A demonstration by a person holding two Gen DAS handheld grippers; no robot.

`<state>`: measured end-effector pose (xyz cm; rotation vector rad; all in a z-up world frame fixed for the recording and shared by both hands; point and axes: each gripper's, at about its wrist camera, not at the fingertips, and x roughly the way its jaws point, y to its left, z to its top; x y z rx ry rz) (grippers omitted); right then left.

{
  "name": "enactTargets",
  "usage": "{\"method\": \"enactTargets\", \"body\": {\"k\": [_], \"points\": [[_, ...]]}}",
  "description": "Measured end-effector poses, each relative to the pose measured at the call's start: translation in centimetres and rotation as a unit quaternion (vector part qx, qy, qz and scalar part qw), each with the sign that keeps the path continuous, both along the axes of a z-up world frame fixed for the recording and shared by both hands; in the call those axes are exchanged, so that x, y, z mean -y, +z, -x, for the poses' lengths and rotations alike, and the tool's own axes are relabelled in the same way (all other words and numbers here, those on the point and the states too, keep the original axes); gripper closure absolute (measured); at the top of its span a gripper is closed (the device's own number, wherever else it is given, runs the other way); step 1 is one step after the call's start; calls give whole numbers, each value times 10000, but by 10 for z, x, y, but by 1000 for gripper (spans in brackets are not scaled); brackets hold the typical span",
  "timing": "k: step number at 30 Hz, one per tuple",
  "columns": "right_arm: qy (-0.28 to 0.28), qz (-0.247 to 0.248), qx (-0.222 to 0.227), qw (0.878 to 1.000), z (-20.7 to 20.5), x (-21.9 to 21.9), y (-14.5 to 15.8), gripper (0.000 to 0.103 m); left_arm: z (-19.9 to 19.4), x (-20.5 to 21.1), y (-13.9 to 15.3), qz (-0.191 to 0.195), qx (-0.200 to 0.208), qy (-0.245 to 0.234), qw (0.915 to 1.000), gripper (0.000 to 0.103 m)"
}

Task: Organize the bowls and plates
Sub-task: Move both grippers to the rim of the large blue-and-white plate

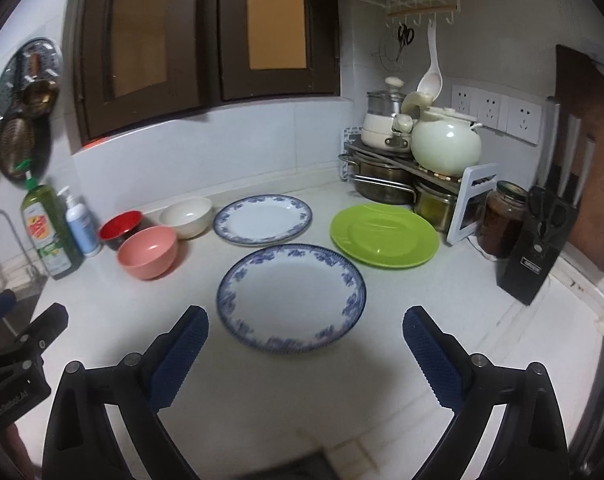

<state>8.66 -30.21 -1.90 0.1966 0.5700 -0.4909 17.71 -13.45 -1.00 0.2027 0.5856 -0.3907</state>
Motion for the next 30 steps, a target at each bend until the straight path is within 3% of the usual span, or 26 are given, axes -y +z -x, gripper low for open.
{"method": "enactTargets", "body": {"k": [3, 10, 22, 30], "points": [[-55, -138, -143, 9998, -23, 22, -5, 9, -24, 24, -3, -211, -137, -39, 9997, 10], [-150, -597, -677, 9958, -70, 73, -26, 18, -79, 70, -26, -258, -995, -216, 9945, 20], [-710, -1448, -1188, 9797, -106, 126, -81, 32, -128, 120, -74, -557, -1502, -633, 9851, 30], [-935, -1404, -1320, 9768, -118, 143, -103, 34, -148, 140, -106, -667, -1761, -802, 9788, 37]]}}
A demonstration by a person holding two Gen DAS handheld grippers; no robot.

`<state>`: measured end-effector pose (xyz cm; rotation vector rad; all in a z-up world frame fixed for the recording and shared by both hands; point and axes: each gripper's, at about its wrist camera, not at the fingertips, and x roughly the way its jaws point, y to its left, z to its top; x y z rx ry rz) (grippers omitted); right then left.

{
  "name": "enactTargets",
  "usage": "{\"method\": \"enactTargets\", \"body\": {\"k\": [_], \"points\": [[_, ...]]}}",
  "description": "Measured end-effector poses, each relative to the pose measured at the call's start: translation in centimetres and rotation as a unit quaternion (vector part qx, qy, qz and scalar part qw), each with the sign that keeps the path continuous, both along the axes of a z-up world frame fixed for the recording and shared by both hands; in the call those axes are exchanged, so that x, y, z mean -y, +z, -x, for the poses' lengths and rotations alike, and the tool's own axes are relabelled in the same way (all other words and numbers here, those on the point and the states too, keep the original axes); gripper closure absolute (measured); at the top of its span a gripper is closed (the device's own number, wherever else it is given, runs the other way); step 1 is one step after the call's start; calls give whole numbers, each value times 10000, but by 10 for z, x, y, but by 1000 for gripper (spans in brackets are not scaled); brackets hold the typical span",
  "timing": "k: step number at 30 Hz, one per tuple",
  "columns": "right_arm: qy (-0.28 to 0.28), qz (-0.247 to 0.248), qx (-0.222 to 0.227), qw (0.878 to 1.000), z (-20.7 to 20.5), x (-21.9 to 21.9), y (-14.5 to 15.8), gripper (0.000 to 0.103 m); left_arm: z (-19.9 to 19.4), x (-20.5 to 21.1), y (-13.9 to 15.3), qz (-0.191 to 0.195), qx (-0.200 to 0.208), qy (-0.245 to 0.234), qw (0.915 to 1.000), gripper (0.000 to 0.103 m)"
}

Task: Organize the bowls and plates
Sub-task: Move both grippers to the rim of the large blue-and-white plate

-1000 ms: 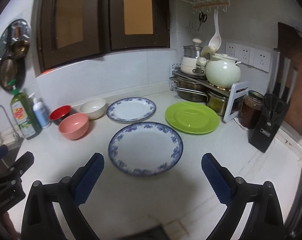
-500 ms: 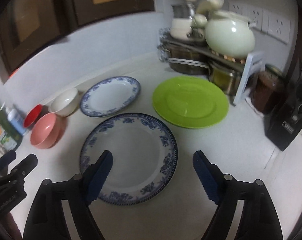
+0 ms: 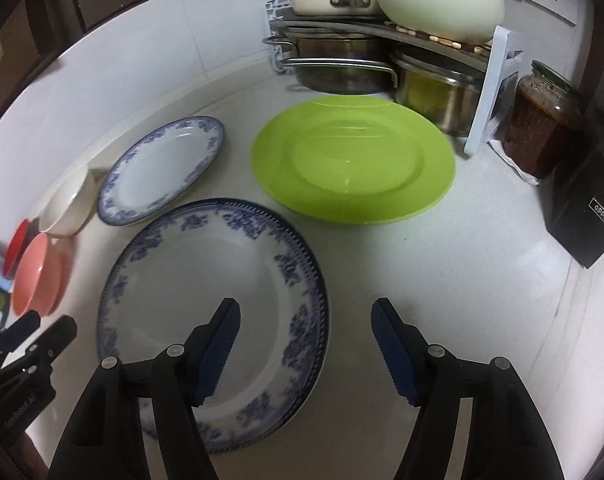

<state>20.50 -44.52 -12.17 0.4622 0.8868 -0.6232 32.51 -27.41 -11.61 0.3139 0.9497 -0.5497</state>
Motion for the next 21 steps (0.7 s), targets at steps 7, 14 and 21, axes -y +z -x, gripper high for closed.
{"method": "enactTargets", "body": {"k": [7, 14, 21], "points": [[-55, -141, -123, 9998, -10, 9, -17, 39, -10, 10, -20, -70, -251, -101, 9996, 41], [-30, -236, -243, 9994, -15, 13, -27, 44, -17, 16, -31, -28, -444, -118, 9989, 47], [-19, -368, -264, 9990, -21, 19, -33, 50, -21, 20, -36, 5, -553, -145, 9984, 55]]}}
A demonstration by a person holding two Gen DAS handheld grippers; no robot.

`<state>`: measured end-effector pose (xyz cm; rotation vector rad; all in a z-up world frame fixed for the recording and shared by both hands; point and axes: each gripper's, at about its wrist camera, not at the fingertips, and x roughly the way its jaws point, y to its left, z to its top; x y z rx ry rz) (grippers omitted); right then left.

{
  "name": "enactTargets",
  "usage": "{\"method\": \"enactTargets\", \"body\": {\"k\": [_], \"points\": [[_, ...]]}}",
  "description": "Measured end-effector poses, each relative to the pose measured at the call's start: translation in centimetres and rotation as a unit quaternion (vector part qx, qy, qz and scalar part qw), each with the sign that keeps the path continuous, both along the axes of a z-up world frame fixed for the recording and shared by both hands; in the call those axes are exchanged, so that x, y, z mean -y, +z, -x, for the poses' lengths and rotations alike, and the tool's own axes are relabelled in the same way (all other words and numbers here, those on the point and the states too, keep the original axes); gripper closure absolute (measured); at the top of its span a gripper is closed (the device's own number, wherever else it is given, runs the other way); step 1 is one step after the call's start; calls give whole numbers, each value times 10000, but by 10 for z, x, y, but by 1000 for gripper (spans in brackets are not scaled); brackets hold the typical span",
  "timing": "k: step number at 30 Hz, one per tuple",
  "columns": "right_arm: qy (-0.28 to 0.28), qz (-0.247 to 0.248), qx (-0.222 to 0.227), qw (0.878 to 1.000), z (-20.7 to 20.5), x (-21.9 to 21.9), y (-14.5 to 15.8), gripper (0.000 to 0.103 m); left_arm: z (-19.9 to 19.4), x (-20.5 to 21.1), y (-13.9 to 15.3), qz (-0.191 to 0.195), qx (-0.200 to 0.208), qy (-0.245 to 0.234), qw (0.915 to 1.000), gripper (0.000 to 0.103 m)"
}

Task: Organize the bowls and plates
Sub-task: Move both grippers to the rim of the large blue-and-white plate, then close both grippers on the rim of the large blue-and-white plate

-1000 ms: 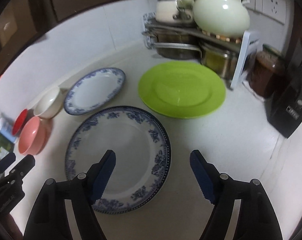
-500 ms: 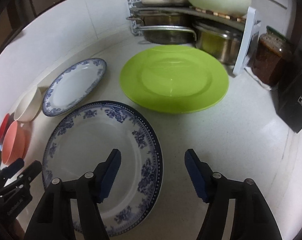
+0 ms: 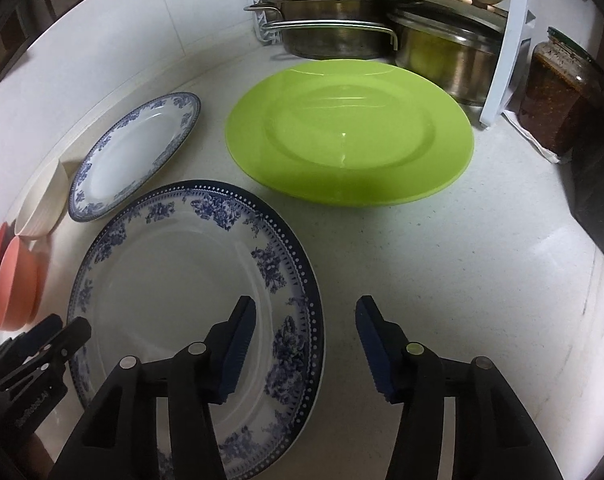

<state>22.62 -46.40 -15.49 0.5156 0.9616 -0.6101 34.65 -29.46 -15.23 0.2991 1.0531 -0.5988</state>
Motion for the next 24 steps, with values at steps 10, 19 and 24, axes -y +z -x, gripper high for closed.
{"method": "enactTargets", "body": {"k": [10, 19, 24], "points": [[107, -10, -59, 9999, -6, 2, -5, 62, -3, 1, -6, -27, -109, 4, 9999, 65], [214, 9, -53, 9998, -9, 1, -6, 69, -4, -1, -8, -21, -44, 16, 10000, 70], [355, 151, -57, 9992, -9, -2, -6, 69, -1, -4, -6, -15, 108, 9, 9999, 70]]}}
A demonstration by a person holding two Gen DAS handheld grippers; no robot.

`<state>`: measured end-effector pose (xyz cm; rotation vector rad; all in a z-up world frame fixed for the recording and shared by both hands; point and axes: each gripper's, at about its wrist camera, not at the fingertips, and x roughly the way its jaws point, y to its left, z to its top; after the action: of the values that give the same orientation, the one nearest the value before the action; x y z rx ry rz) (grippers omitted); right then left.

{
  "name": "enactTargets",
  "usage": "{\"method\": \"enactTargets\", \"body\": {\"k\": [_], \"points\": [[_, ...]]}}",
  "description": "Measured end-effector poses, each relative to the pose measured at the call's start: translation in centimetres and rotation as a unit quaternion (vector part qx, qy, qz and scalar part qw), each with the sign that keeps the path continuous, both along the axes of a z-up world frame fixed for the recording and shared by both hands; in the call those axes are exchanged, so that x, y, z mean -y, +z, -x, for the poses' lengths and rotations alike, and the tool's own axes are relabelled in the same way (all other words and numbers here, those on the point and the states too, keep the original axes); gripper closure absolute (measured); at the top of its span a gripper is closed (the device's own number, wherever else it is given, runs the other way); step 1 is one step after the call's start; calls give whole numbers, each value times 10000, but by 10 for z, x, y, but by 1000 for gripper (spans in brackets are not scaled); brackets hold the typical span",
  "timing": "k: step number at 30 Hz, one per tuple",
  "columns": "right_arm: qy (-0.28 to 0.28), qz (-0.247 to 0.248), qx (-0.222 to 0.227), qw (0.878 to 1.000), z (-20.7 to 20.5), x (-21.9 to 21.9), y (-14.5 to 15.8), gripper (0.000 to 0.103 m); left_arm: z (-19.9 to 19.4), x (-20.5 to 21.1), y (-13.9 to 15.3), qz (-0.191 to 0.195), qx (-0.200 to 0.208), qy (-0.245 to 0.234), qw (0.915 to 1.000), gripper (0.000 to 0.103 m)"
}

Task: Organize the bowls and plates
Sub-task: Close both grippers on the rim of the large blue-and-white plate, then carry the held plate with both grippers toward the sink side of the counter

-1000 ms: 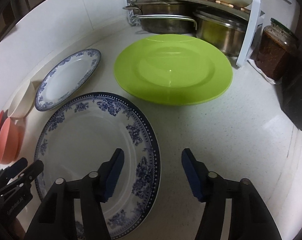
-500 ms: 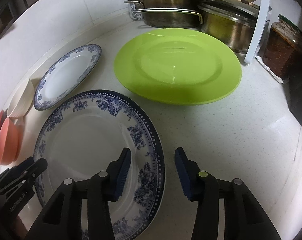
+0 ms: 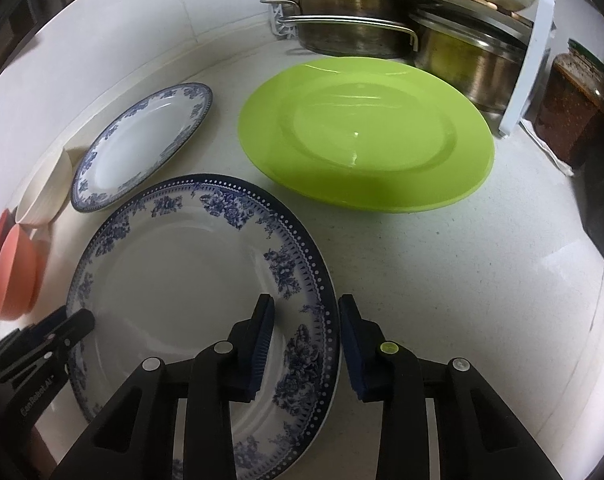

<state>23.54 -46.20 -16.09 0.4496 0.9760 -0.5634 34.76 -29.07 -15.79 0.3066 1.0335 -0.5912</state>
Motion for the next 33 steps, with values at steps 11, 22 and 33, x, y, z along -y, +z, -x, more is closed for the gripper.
{"method": "enactTargets", "body": {"k": [11, 22, 33], "points": [[305, 94, 123, 9994, 5, -10, 7, 70, 10, -19, 14, 68, 355, 184, 9992, 70], [718, 194, 256, 9969, 6, -43, 22, 70, 29, -66, 33, 126, 564, 623, 9964, 70], [1281, 264, 471, 9903, 5, -107, 42, 70, 54, -141, 52, 220, 825, 1287, 9880, 70]]}}
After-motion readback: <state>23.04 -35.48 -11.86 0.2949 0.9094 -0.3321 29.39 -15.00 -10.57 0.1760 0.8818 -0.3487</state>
